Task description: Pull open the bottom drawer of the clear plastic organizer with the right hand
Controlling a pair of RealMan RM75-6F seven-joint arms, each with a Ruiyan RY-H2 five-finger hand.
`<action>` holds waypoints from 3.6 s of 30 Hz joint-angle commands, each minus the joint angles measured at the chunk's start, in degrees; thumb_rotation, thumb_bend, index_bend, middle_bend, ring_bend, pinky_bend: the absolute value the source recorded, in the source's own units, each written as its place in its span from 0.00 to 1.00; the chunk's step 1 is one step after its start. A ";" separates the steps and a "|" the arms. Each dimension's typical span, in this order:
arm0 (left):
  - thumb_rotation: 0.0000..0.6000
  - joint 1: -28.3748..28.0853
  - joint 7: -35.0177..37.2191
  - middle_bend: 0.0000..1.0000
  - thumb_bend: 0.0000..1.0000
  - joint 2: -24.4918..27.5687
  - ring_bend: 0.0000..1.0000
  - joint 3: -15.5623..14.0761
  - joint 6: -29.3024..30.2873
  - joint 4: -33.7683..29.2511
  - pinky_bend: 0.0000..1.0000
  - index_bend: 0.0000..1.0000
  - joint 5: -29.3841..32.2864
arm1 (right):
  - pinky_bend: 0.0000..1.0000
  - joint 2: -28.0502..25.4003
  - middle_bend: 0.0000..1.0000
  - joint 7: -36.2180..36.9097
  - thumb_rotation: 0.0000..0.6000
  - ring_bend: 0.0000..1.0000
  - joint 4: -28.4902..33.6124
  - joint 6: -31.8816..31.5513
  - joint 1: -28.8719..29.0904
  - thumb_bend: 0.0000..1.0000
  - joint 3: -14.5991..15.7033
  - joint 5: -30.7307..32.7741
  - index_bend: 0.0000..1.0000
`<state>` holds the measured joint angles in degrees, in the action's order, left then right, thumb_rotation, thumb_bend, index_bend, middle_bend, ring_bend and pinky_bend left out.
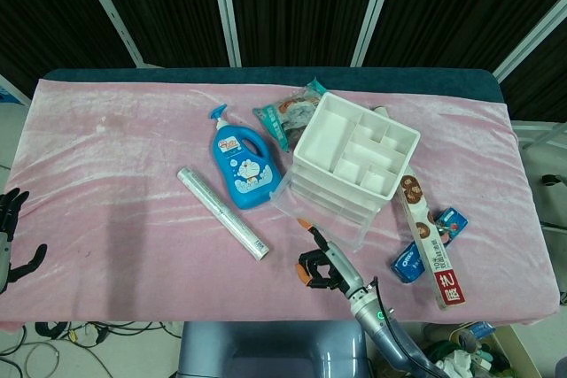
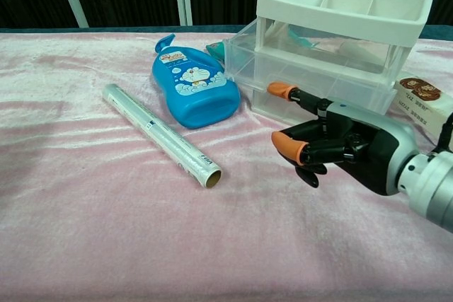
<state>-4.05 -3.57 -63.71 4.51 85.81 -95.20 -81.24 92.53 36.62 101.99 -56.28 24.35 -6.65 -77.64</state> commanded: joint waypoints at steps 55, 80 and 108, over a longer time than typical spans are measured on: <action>1.00 -0.01 -0.15 0.04 0.32 -0.01 0.03 0.02 -0.04 0.06 0.11 0.06 0.10 | 0.77 -2.41 0.77 -0.48 1.00 0.88 0.30 0.21 -2.63 0.45 5.14 -0.03 0.05; 1.00 0.25 -0.64 0.04 0.32 -0.23 0.03 -0.01 0.47 0.00 0.11 0.06 0.04 | 0.77 -14.77 0.77 10.34 1.00 0.88 -4.01 -5.56 -8.35 0.44 8.08 -3.97 0.07; 1.00 0.35 -2.12 0.04 0.32 -0.14 0.03 -0.51 0.75 -0.03 0.11 0.06 -0.91 | 0.27 -30.48 0.13 -21.90 1.00 0.33 -7.10 -25.97 -16.20 0.18 3.40 -3.78 0.04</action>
<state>-3.71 -5.70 -63.86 4.00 86.56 -95.22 -82.15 60.34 24.23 97.87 -75.98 10.64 -2.19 -81.79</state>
